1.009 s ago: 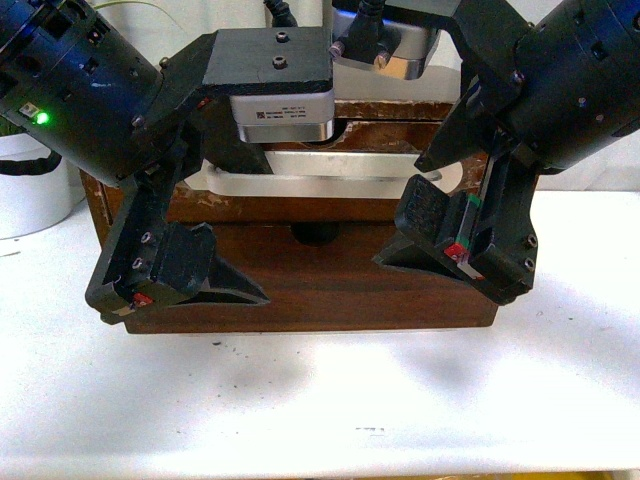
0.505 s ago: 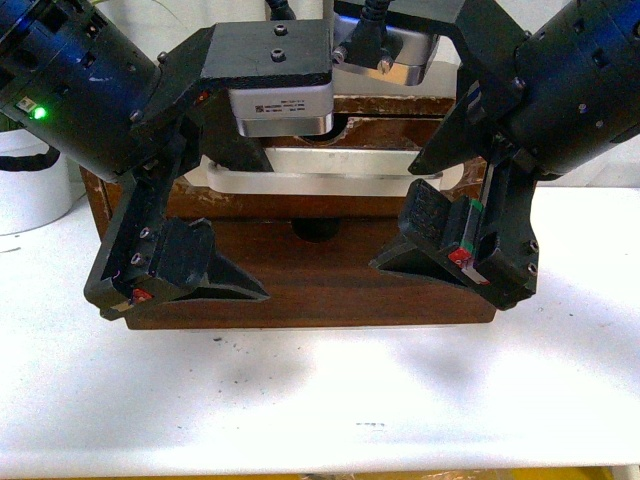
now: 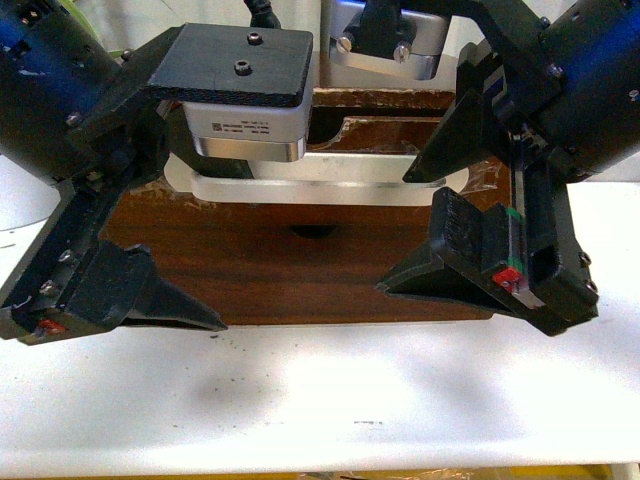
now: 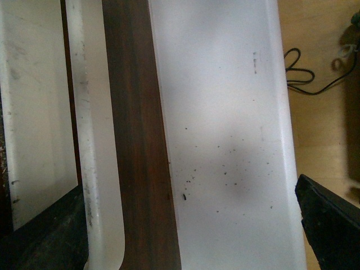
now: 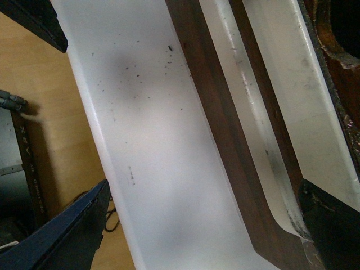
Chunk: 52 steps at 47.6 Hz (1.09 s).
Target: Open drawer
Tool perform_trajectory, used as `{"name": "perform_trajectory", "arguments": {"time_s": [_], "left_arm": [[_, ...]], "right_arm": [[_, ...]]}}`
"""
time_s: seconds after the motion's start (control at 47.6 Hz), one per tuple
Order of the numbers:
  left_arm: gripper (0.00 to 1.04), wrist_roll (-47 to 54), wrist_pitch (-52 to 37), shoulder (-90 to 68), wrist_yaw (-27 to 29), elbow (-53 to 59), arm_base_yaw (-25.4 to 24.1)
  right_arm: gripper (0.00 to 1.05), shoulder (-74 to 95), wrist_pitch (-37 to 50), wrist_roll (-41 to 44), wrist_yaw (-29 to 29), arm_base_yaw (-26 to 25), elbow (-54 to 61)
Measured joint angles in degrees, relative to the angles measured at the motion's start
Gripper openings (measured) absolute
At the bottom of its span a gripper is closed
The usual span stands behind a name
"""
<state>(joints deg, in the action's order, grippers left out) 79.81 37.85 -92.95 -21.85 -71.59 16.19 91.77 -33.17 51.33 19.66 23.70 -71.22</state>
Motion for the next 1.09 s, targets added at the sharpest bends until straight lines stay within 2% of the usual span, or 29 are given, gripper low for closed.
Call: {"name": "perform_trajectory", "arguments": {"time_s": [0.442, 0.715, 0.946, 1.093], "left_arm": [[0.99, 5.5, 6.3, 11.2, -3.0, 8.7, 1.9], [0.98, 6.4, 7.2, 15.3, -5.8, 10.1, 3.2], [0.98, 4.1, 0.0, 15.9, -8.8, 10.4, 3.4], [0.98, 0.6, -4.4, 16.8, -12.0, 11.1, 2.7]], "right_arm": [[0.96, -7.8, -3.9, 2.6, 1.0, 5.0, 7.5], [0.96, -10.4, -3.1, 1.9, 2.4, 5.4, 9.6], [0.96, -12.2, 1.6, 0.5, 2.4, 4.7, 10.7], [0.96, -13.8, 6.8, -2.4, 4.5, 3.4, 12.1]]}}
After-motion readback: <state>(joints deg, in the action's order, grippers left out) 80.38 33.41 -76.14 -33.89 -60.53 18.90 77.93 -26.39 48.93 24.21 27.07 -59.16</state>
